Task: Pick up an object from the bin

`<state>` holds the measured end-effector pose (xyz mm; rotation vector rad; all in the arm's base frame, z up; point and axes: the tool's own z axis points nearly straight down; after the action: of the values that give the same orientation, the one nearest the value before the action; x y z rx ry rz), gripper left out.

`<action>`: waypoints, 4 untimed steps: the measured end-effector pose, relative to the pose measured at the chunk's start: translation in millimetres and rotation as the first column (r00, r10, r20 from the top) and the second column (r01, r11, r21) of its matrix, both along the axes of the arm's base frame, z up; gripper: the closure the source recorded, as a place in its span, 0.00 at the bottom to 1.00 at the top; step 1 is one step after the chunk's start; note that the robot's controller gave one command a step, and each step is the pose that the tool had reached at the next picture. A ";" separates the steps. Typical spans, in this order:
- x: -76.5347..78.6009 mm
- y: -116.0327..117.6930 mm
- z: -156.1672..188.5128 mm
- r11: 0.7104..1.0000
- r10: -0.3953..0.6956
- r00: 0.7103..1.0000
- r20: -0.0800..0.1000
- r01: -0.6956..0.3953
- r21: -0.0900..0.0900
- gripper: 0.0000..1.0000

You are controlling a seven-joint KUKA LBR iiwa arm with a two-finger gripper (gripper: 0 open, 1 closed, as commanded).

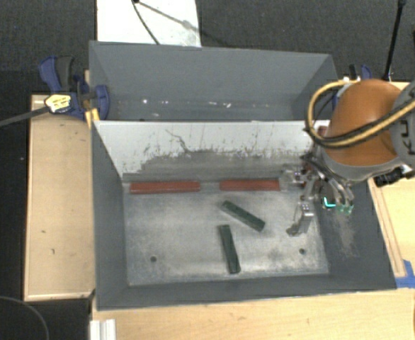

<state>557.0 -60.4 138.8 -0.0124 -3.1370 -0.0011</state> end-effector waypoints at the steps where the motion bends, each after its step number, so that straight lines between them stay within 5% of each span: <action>1: 28.2 69.6 -70.7 0.999 -0.045 0.999 0.004 0.045 0.003 0.00; 2: 35.1 91.3 10.3 0.996 0.090 0.996 0.015 -0.090 0.000 0.00; 3: -4.9 79.3 -68.3 0.902 0.431 0.902 0.000 -0.431 0.001 0.00; 4: -2.9 79.8 -66.3 0.902 0.431 0.902 0.006 -0.432 -0.001 1.00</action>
Offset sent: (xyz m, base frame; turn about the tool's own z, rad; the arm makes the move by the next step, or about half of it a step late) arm 0.0277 0.0648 -0.0688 0.0506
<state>554.0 19.4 72.6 0.6832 -3.0679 -0.0006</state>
